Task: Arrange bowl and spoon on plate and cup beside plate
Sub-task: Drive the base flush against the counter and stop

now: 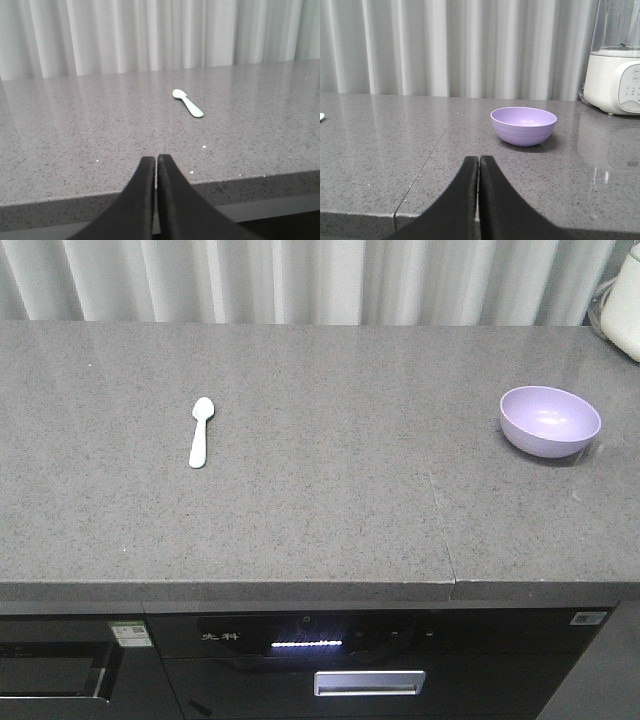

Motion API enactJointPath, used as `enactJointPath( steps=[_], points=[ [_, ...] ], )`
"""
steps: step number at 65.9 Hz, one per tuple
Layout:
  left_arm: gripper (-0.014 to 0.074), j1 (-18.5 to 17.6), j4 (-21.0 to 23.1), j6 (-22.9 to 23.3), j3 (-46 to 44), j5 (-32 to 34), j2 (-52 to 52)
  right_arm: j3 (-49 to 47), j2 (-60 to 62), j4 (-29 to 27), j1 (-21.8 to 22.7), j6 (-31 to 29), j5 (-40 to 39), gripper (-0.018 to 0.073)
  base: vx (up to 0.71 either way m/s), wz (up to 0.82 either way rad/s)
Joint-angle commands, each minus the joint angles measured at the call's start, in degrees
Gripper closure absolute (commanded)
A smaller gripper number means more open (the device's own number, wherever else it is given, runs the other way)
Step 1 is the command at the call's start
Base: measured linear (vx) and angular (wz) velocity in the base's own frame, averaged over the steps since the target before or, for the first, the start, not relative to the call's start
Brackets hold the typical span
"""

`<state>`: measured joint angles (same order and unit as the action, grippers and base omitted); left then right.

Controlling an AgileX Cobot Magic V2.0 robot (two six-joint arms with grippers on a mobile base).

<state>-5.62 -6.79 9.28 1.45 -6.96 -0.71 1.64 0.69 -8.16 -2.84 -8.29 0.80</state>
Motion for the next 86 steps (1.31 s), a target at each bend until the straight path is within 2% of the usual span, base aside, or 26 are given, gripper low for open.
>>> enactJointPath(
  steps=[1, 86],
  points=[
    [0.0603, 0.01, 0.11, 0.55, 1.71, 4.41, -0.92, 0.01, 0.32, 0.19, 0.24, -0.55, -4.37, 0.0561, 0.06, 0.00],
    [0.0603, 0.01, 0.11, 0.55, 1.71, 4.41, -0.92, 0.01, 0.32, 0.19, 0.24, -0.55, -4.37, 0.0561, 0.05, 0.00]
  ],
)
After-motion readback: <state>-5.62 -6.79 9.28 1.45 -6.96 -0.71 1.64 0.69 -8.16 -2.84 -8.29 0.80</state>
